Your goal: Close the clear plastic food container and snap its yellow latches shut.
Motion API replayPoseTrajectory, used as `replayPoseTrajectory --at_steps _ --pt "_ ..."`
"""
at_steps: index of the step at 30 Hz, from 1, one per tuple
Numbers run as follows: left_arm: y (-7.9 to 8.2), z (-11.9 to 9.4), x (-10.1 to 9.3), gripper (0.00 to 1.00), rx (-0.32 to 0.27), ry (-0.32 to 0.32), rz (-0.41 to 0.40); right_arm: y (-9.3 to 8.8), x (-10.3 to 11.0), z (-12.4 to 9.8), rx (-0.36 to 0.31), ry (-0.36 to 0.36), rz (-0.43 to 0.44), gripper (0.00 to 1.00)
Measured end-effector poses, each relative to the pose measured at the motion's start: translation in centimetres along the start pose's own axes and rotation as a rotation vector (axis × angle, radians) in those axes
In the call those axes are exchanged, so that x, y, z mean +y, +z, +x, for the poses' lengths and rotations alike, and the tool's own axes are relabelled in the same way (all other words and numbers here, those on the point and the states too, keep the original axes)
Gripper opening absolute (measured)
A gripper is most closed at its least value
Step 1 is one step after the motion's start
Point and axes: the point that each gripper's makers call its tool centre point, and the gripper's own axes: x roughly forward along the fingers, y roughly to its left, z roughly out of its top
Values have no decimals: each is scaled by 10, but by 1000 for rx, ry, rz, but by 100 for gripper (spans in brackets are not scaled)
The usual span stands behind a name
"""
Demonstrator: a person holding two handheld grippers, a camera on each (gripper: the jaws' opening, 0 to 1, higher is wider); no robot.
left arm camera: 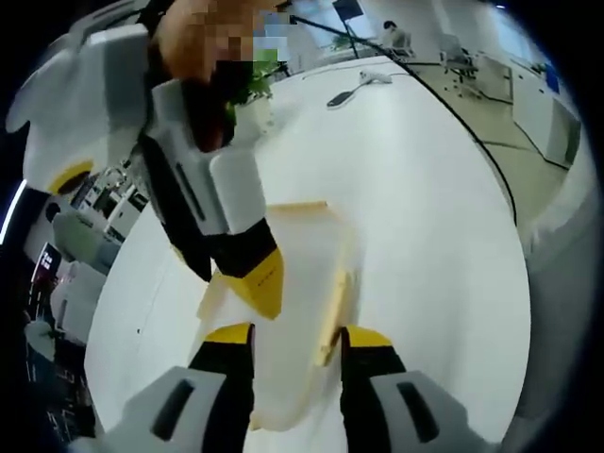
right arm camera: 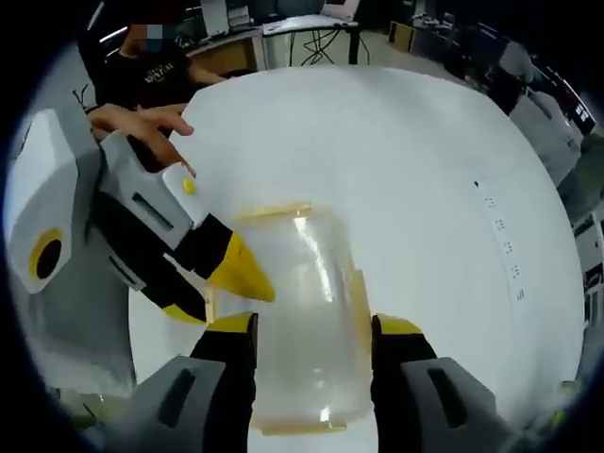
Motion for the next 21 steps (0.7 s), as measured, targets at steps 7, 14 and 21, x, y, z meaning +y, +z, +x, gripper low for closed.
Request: replayPoseTrajectory --at_steps 7,14,21 --pt "0 -1 0 29 -12 -12 11 0 0 -1 -8 -46 20 45" --pt "0 -1 0 30 -17 -19 18 0 8 -4 -49 -112 22 36" --pt "1 -2 1 30 -33 -27 13 0 20 -6 -85 -168 41 24"
